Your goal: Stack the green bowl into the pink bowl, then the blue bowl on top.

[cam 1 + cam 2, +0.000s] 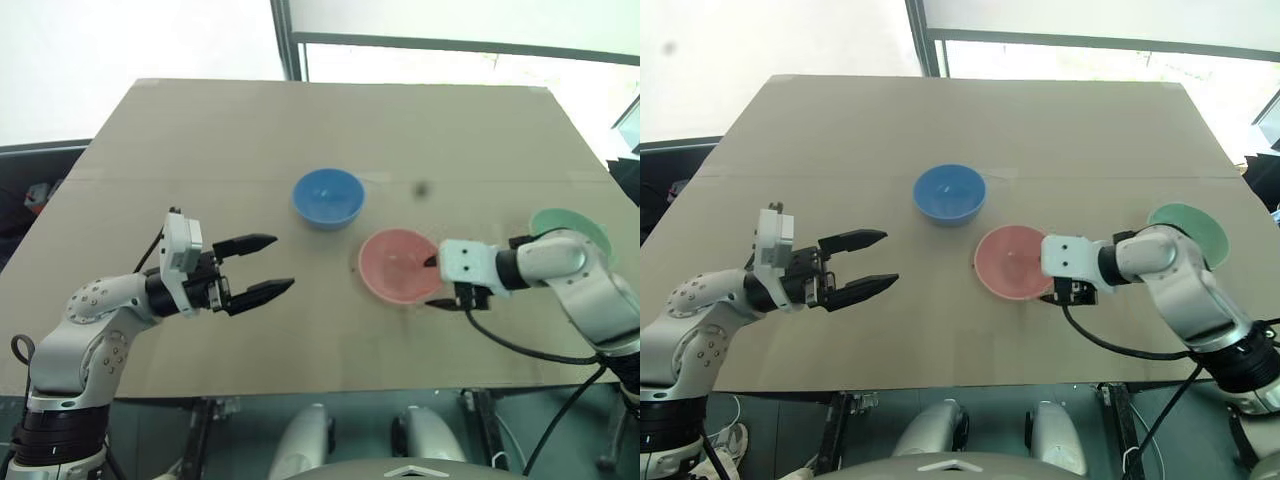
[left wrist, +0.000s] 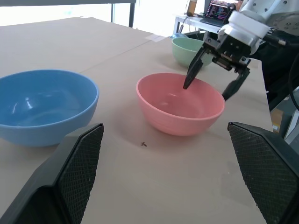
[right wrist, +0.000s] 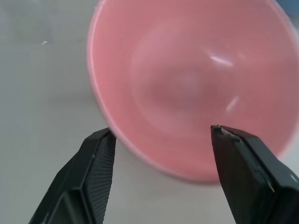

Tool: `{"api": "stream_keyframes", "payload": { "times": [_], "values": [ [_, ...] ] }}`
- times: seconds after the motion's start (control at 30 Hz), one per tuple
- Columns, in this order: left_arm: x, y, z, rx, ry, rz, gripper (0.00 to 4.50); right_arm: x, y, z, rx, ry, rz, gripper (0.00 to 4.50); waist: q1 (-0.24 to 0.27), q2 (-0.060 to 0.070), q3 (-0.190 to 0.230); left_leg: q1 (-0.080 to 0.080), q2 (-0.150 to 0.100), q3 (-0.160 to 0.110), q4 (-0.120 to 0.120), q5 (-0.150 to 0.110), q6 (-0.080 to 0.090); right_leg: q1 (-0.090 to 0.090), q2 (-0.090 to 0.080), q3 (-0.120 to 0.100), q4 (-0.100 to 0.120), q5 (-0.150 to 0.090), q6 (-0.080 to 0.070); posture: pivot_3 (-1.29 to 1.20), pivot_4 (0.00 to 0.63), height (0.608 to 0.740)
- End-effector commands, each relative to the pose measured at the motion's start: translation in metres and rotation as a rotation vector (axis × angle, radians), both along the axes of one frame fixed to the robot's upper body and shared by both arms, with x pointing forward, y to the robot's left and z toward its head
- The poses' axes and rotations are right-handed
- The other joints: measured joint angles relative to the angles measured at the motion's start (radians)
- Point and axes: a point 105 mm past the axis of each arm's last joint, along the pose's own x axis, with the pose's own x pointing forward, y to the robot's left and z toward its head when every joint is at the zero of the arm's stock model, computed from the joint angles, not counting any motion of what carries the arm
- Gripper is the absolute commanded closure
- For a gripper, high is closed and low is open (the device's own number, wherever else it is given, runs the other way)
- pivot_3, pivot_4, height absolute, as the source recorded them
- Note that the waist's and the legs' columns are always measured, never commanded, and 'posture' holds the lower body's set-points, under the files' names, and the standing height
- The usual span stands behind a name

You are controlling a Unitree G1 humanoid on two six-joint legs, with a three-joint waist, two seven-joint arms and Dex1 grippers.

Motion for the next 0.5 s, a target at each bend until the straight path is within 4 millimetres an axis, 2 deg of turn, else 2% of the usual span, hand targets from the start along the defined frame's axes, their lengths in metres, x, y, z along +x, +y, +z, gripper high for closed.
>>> {"api": "stream_keyframes", "payload": {
  "times": [0.03, 0.1, 0.17, 0.23, 0.33, 0.5],
  "values": [
    [-0.001, -0.005, 0.007, -0.006, -0.036, -0.022, 0.00, 0.017, -0.057, 0.052, 0.170, -0.172, -0.369, 1.12, 0.002, 0.000, 0.000, 0.000, 0.000, 0.000, -0.001, 0.000, 0.000, 0.000, 0.000, 0.000, 0.001, 0.000, 0.000, 0.00, 0.150, 0.740],
    [-0.001, -0.006, 0.007, -0.012, -0.033, -0.025, 0.00, 0.022, -0.100, 0.051, 0.116, -0.229, -0.574, 1.12, 0.009, 0.000, 0.000, 0.000, -0.001, -0.003, -0.001, 0.000, 0.000, 0.000, 0.000, -0.001, 0.000, 0.000, 0.000, 0.00, 0.150, 0.740],
    [0.000, -0.008, 0.006, -0.017, -0.031, -0.032, 0.00, 0.022, -0.130, 0.042, 0.063, -0.233, -0.720, 1.12, 0.021, 0.000, 0.000, 0.000, -0.004, -0.005, -0.001, 0.000, 0.000, 0.000, -0.001, -0.001, 0.000, 0.000, 0.000, 0.00, 0.150, 0.740],
    [0.002, -0.011, 0.005, -0.024, -0.028, -0.040, 0.00, 0.020, -0.149, 0.024, 0.075, -0.171, -0.832, 1.12, 0.021, 0.000, 0.000, 0.000, -0.005, -0.004, -0.001, 0.000, 0.001, 0.001, -0.001, 0.000, 0.000, 0.000, 0.000, 0.00, 0.150, 0.740],
    [0.004, -0.015, 0.006, -0.028, -0.029, -0.050, 0.00, 0.020, -0.158, 0.001, 0.101, -0.080, -0.890, 1.12, 0.017, 0.001, 0.000, 0.000, -0.004, 0.000, 0.000, 0.000, 0.001, 0.001, -0.001, 0.003, 0.000, 0.000, 0.000, 0.00, 0.150, 0.740],
    [0.006, -0.016, 0.008, -0.029, -0.033, -0.056, 0.00, 0.035, -0.164, -0.014, 0.182, -0.038, -0.961, 1.12, -0.004, 0.001, 0.001, 0.003, -0.002, 0.006, 0.001, 0.002, 0.001, 0.004, 0.001, 0.006, -0.003, 0.000, 0.000, 0.00, 0.150, 0.740]
  ]
}}
